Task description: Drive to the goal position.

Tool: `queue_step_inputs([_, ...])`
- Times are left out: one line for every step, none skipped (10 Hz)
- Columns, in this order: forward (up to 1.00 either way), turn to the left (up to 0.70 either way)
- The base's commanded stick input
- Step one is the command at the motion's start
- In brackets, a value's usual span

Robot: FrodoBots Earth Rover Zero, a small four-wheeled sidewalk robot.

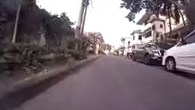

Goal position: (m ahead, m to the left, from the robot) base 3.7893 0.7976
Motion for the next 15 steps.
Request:
queue_step_inputs([1.0, -0.38])
queue_step_inputs([1.0, -0.39])
queue_step_inputs([1.0, -0.4])
queue_step_inputs([1.0, 0.0])
queue_step_inputs([1.0, 0.0])
queue_step_inputs([1.0, 0.0])
queue_step_inputs([1.0, 0.0])
queue_step_inputs([1.0, 0.0])
queue_step_inputs([1.0, 0.0])
queue_step_inputs([1.0, 0.0])
queue_step_inputs([1.0, 0.0])
queue_step_inputs([1.0, 0.0])
queue_step_inputs([1.0, 0.0])
queue_step_inputs([1.0, 0.0])
queue_step_inputs([1.0, 0.0])
